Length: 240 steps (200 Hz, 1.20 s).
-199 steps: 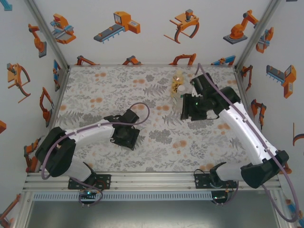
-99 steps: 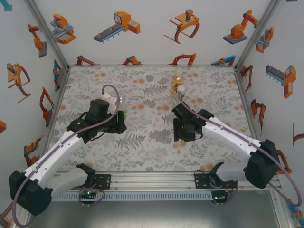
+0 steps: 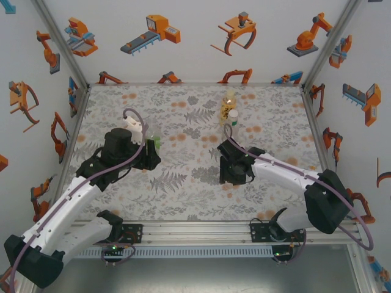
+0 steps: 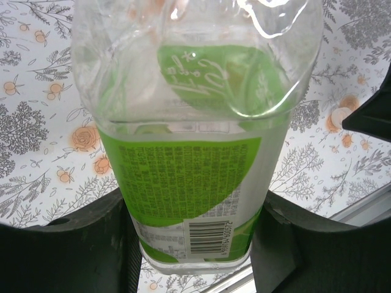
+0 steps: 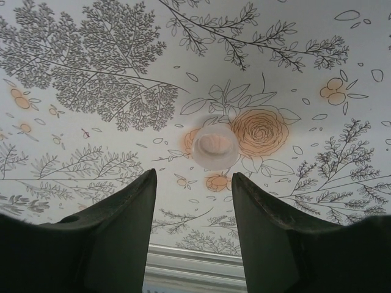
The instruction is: Screw on the bottle caps
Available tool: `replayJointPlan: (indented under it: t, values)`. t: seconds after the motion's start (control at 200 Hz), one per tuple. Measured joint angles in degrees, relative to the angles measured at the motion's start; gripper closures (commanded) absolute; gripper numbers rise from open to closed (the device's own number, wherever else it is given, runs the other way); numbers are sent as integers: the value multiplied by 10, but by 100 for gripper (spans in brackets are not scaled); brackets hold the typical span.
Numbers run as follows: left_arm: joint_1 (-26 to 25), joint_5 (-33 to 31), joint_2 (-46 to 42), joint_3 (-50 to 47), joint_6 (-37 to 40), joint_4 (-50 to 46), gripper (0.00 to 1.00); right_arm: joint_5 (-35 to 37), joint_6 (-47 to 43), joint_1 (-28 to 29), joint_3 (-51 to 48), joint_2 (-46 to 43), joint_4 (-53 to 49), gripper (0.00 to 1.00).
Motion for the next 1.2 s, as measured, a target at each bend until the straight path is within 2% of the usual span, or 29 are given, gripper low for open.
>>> replayJointPlan:
  t: [0.381,1.202]
  values:
    - [0,3,-3,-6,-3,12,100,1,10,0,-23,0,35,53]
    - [0,3,-6,-22,-11,17,100,10,21,0,-26,28,41,54]
